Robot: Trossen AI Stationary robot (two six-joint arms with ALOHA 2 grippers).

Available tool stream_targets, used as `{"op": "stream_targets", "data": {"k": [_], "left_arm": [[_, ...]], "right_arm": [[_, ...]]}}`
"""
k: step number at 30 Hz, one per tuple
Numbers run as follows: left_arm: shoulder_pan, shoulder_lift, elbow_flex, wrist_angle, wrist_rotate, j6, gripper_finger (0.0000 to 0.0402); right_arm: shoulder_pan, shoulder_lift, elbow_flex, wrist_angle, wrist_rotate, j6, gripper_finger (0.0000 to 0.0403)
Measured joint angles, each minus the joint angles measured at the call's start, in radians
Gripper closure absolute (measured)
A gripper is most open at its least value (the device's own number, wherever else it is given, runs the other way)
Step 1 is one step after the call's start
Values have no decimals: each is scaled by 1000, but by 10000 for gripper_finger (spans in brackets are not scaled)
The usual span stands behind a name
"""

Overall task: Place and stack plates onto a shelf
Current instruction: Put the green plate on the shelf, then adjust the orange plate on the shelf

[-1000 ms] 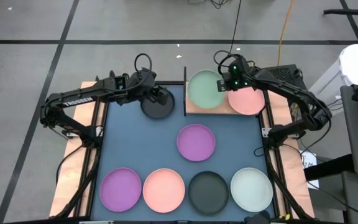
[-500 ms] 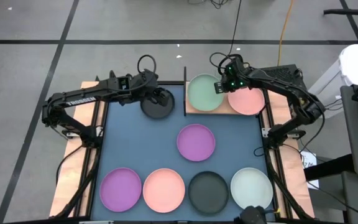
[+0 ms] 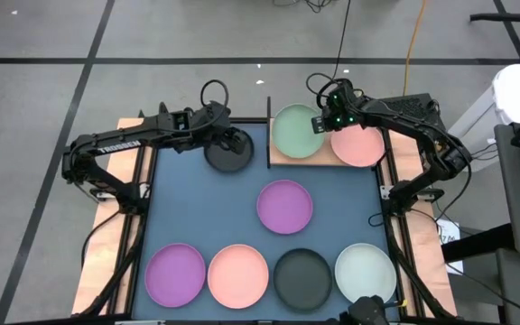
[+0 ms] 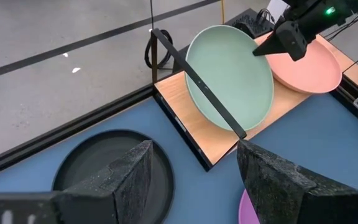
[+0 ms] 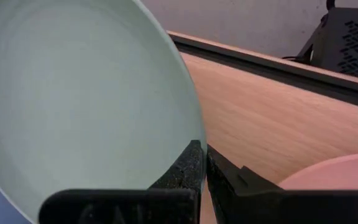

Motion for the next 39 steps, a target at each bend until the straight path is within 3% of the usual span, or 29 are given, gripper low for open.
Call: {"op": "stream_targets", "data": {"k": [7, 21, 26, 30, 34, 39], "left_arm": [[0, 0, 0, 0, 0, 0, 165], [0, 0, 0, -1, 2, -26, 165], [0, 0, -3, -1, 2, -23, 165], [0, -1, -45, -3, 22, -38, 165], [-4, -1, -92, 9, 68, -72, 165], [-17, -1, -154, 76, 120, -65, 165]], "right_arm": [[1, 0, -55, 6, -3, 67, 399], [1, -4, -57, 59, -4, 94, 354], [1, -55, -57, 60, -33, 104, 342], [2, -158, -54, -47, -16, 72, 343], [2, -235, -38, -246, 107, -5, 350], [1, -249, -41, -345, 161, -52, 378]]}}
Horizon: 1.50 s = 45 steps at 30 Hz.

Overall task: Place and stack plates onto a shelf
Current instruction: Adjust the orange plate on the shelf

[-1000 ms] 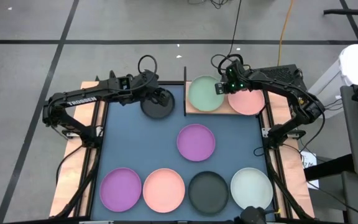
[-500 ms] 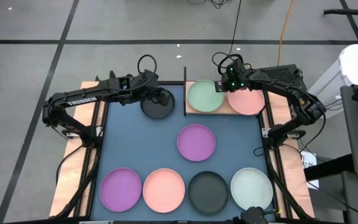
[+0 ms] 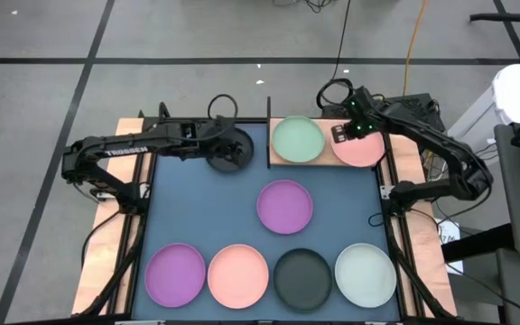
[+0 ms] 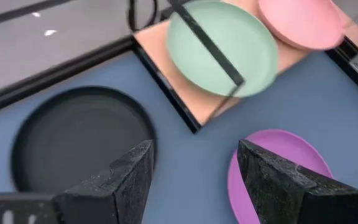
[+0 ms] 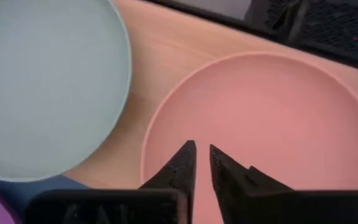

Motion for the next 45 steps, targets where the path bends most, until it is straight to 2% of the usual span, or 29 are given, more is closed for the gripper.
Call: {"op": "stream_targets", "data": {"k": [4, 10, 14, 21, 28, 45], "left_arm": [[0, 0, 4, 16, 45, 33, 165], [-2, 0, 6, 36, 52, 45, 165], [-5, 0, 6, 39, 102, 33, 165], [-54, 0, 7, 54, 118, 11, 165], [-90, 0, 7, 54, 116, -5, 165], [-88, -1, 7, 54, 80, -6, 165]], "right_arm": [[0, 32, -27, 23, -6, -19, 399], [0, 108, -30, 60, -5, -45, 402], [0, 171, -31, 86, -6, -56, 402], [0, 255, -31, 108, -22, -73, 402], [0, 264, -31, 174, -57, -50, 403], [0, 242, -31, 253, -120, -22, 403]]}}
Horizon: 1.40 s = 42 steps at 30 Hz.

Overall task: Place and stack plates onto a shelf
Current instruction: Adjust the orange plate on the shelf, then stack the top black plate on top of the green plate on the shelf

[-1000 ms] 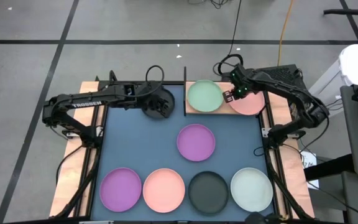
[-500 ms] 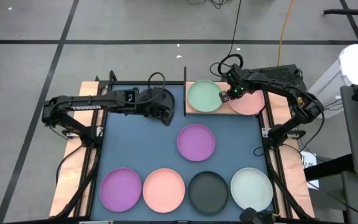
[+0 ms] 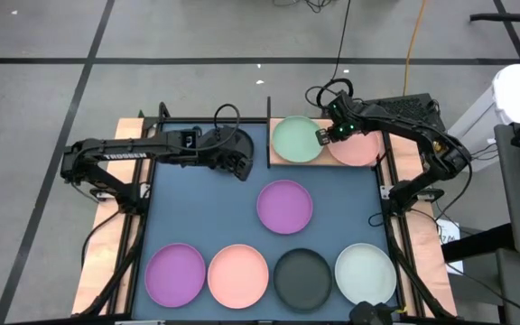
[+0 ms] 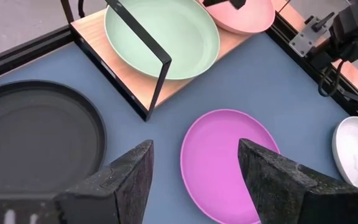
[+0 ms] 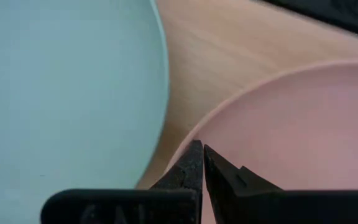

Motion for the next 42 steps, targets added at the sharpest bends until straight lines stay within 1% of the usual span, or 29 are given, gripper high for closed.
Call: {"op": "stream_targets", "data": {"k": [6, 10, 11, 14, 16, 21, 24, 26, 28, 31, 34, 40, 42], "left_arm": [[0, 0, 0, -1, 0, 4, 165], [-2, 0, 0, -28, 1, 29, 165], [-2, 0, 0, -39, 8, 24, 165], [12, 0, 0, -85, 42, -59, 165], [24, 0, 0, -108, 74, -58, 165], [56, 32, 1, -132, 130, 148, 165], [98, 67, 0, -128, 219, 300, 165], [126, 87, 0, -140, 277, 373, 166], [150, 116, 0, -178, 298, 415, 172], [190, 154, 0, -217, 296, 481, 187], [218, 198, 0, -217, 295, 554, 202], [210, 264, -1, -222, 259, 843, 210], [206, 276, -15, -182, 256, 886, 210]], "right_arm": [[0, -104, 0, 7, 12, -6, 403], [6, -221, 0, -5, 3, -12, 403], [13, -256, 0, -16, -11, -6, 403], [50, -359, 0, -53, -54, 3, 403], [91, -428, 0, -72, -83, 2, 403], [220, -563, 0, -111, -116, 55, 403], [305, -620, 0, -111, -124, 122, 403], [361, -646, 0, -111, -124, 166, 403], [417, -664, 0, -109, -124, 211, 403], [495, -679, 0, -88, -124, 247, 403], [555, -680, 0, -54, -120, 272, 403], [611, -671, 0, 15, -116, 319, 403], [621, -671, 0, 40, -115, 329, 403]]}}
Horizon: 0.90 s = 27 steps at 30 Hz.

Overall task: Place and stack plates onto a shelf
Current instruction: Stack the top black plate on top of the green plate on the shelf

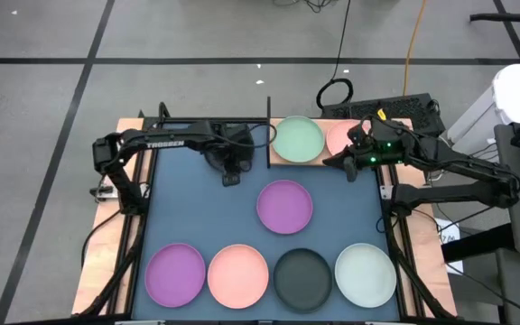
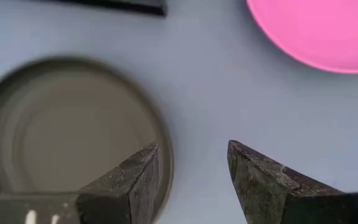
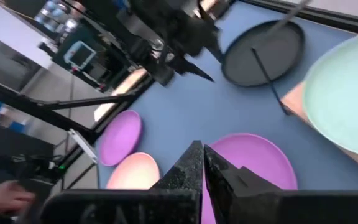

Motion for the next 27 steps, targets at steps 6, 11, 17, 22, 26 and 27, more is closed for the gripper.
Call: {"op": "stream_targets", "data": {"k": [6, 11, 17, 22, 26, 27], "left_arm": [[8, -42, -176, 188, 18, 23, 210], [-6, -102, -315, 331, -18, 19, 210], [-1, -130, -419, 392, -47, 38, 210], [4, -130, -470, 402, -129, 53, 211], [16, -139, -464, 376, -192, -4, 211], [26, -153, -458, 349, -186, -34, 211]], "right_arm": [[33, -4, 0, 107, 48, 26, 403], [73, -5, 0, 140, 128, 37, 403], [93, -4, 0, 140, 131, 37, 403], [93, -4, 0, 139, 131, 35, 403], [93, -4, 0, 140, 129, 36, 403], [93, -4, 0, 140, 128, 38, 403]]}}
